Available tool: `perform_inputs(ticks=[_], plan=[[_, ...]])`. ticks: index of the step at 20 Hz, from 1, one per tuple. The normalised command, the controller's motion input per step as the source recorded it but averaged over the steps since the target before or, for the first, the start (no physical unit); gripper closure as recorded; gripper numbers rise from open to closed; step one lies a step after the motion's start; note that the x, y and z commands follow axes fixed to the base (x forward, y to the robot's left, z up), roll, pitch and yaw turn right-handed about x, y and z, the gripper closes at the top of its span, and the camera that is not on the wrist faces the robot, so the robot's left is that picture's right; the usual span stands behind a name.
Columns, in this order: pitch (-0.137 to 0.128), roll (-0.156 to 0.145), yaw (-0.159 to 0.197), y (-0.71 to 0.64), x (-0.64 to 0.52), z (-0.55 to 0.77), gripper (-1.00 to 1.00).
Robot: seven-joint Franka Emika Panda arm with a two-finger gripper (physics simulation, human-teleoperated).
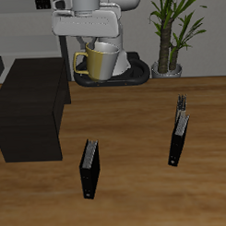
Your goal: Place the white-yellow mug on top of the shelf
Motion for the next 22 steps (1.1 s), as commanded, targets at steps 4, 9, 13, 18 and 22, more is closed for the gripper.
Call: perform_inputs(ticks=[4,9,13,18,22], plan=[[0.009,0.015,0.003,-0.16,-0.02,0.09,1.0],[0.009,0.025,-0.031,-0.29,0.0,0.2,1.0],[-0.012,0.015,-0.02,-0.33,-0.05,0.23,1.0],[-0.005,0.006,-0.028,-0.37,-0.02,0.15,1.0],[0.006,0.021,-0.022,-0.36,0.02,0.06,1.0]])
